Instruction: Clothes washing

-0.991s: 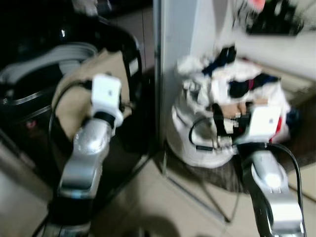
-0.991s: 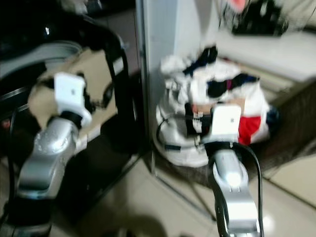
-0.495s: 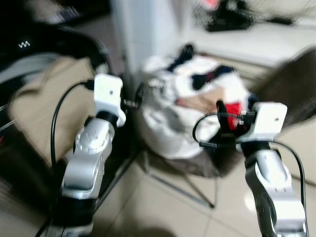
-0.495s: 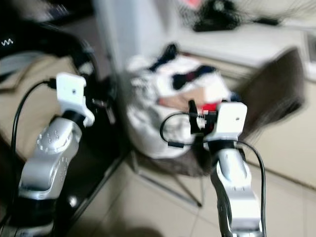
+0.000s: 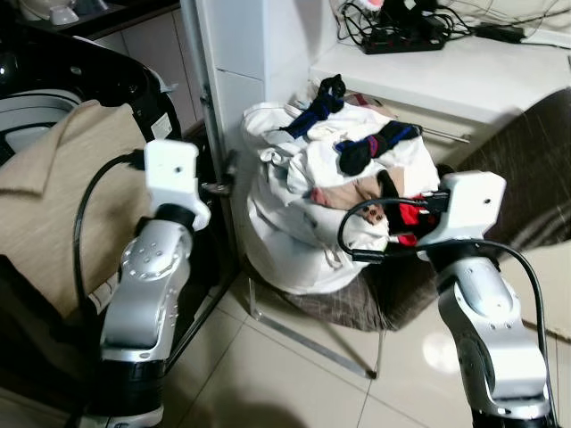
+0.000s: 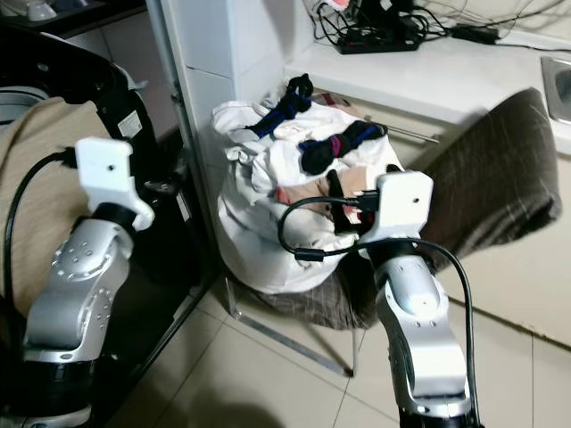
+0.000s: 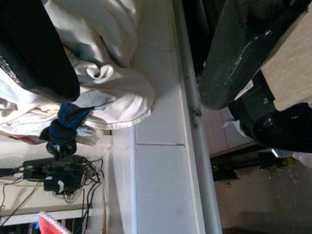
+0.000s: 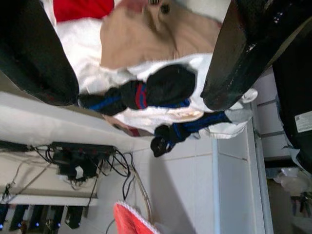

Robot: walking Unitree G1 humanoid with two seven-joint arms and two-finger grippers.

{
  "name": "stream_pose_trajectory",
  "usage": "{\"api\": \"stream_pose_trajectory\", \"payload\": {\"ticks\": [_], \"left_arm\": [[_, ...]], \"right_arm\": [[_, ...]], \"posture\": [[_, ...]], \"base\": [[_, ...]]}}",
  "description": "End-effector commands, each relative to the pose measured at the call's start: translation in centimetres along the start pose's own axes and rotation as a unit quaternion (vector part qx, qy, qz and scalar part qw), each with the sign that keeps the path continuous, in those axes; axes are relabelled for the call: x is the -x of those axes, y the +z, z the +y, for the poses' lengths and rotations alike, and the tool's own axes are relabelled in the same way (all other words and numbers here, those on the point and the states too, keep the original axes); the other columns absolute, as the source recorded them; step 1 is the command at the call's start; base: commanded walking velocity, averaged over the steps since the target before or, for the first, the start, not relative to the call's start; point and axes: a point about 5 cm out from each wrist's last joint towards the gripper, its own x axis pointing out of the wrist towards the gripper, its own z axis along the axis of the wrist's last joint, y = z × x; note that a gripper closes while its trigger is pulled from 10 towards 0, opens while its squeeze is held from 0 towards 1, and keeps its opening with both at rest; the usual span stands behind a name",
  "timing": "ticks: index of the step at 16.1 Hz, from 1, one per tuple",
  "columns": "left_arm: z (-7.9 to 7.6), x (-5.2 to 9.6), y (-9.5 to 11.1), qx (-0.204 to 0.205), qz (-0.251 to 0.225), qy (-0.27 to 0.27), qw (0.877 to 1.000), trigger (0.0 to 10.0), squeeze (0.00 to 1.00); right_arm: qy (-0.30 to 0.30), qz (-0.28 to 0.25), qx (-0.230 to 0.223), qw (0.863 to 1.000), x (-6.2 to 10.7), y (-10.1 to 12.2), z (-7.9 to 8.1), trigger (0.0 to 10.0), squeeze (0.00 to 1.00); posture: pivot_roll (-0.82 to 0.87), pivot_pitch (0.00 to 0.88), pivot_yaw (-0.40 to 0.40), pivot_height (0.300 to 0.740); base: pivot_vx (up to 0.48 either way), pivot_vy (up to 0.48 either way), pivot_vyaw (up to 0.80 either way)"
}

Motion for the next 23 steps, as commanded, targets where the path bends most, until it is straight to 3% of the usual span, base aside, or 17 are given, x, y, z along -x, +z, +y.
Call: {"api": "stream_pose_trajectory", "payload": {"ticks": [1,8,13,23], "left_arm": [[-0.09,0.11,0.44,-0.006,-0.007,-0.002,1.0,10.0,0.0],[-0.09,0.15,0.59,-0.01,-0.009,-0.013,1.0,10.0,0.0],[0.01,0.27,0.63,-0.011,-0.01,-0.013,1.0,10.0,0.0],[-0.7,0.02,0.77,-0.008,-0.01,-0.033,0.999,10.0,0.0]], "right_arm": [[0.008,0.002,0.007,1.0,-0.11,-0.05,0.12,10.0,0.0],[0.018,0.001,0.013,1.0,-0.02,-0.16,0.45,10.0,0.0],[0.026,0.0,0.014,1.0,-0.11,-0.17,0.68,10.0,0.0],[0.003,0.004,-0.02,1.0,0.15,-0.32,0.28,10.0,0.0]], "posture": [[-0.07,0.0,-0.002,0.74],[-0.07,0.0,0.014,0.74],[-0.06,0.0,0.009,0.74],[-0.07,0.0,0.026,0.74]], "base": [[0.33,0.0,0.49],[0.336,0.0,0.18],[0.337,0.0,0.73],[0.338,0.0,-0.14]]}}
